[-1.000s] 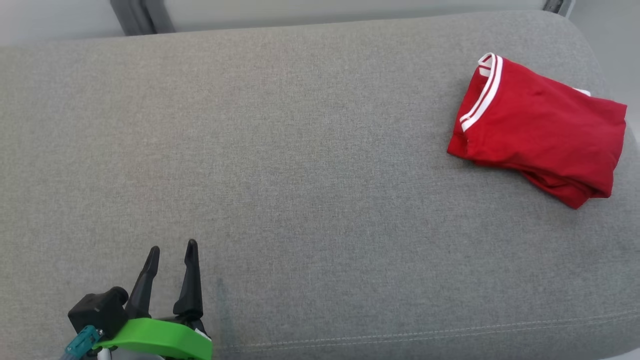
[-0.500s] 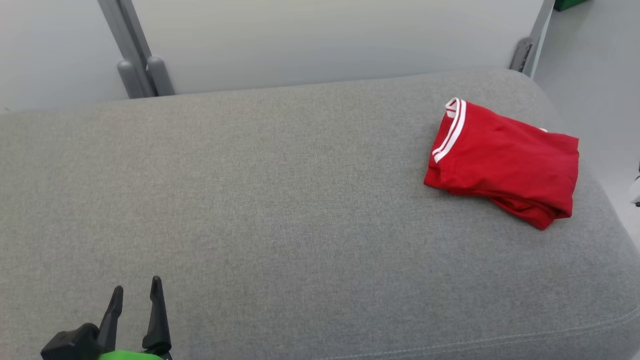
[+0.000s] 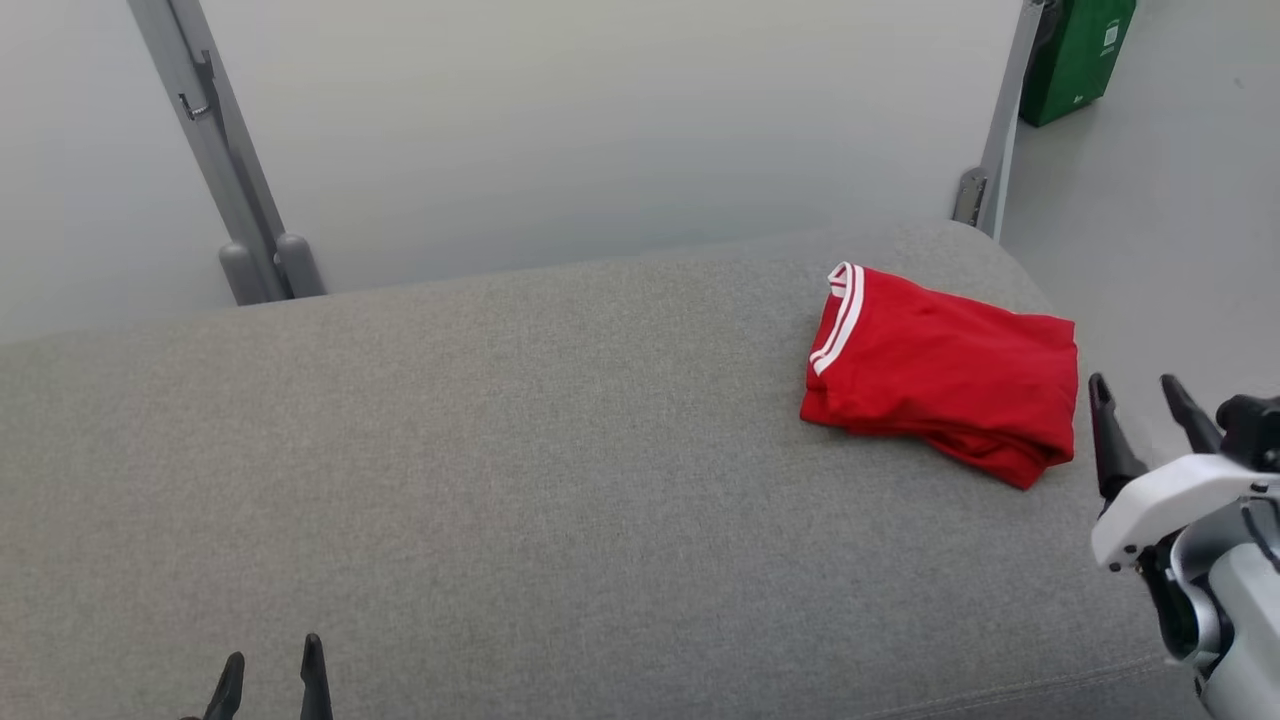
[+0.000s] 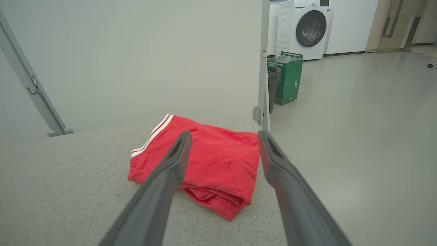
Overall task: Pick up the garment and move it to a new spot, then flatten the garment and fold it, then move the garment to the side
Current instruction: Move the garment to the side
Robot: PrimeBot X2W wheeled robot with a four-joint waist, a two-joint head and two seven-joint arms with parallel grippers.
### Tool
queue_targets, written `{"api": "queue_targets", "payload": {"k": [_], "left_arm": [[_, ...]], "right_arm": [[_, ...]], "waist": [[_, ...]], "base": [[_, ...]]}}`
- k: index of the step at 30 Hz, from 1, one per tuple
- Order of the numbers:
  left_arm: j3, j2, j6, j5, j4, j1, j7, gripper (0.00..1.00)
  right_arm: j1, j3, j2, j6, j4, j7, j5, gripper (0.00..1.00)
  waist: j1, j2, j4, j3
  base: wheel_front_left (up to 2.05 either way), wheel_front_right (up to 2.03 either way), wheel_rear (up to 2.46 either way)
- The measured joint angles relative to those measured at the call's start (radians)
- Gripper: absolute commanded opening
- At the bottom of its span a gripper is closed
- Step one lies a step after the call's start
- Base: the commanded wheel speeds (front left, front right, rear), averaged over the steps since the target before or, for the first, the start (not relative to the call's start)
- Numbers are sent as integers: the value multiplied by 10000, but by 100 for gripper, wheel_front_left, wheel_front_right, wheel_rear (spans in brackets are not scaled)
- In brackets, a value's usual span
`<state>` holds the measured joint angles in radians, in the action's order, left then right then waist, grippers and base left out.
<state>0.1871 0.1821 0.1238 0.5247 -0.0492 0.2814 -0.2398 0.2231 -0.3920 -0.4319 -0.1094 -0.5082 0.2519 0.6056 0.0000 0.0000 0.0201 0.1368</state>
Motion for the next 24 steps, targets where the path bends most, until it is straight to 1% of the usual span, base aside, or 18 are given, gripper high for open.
{"api": "queue_targets", "payload": {"k": [1, 7, 11, 17, 24], "left_arm": [[-8, 13, 0, -59, -21, 32, 0, 100], [-86, -8, 0, -278, -148, 92, 0, 100], [-295, -107, 0, -278, -422, 156, 6, 100], [-428, -240, 0, -387, -681, 158, 12, 100], [-4, -343, 2, -543, -765, 78, 31, 100]], "right_arm": [[-162, -17, 88, -59, 140, 0, -59, 100], [-1001, 17, 500, -71, 963, -2, -508, 100], [-1383, 10, 740, -146, 1392, 0, -807, 100], [-1950, -12, 1122, -150, 1837, 0, -1302, 100], [-2771, 234, 1561, -155, 2134, 0, -1689, 100]], "waist": [[0, -1, 33, 62], [0, -1, 165, 269], [0, -1, 149, 285], [0, -1, -6, 202], [0, 0, -366, 160]], "base": [[0, 0, 0], [0, 0, 0], [0, 0, 0], [0, 0, 0], [0, 0, 0]]}}
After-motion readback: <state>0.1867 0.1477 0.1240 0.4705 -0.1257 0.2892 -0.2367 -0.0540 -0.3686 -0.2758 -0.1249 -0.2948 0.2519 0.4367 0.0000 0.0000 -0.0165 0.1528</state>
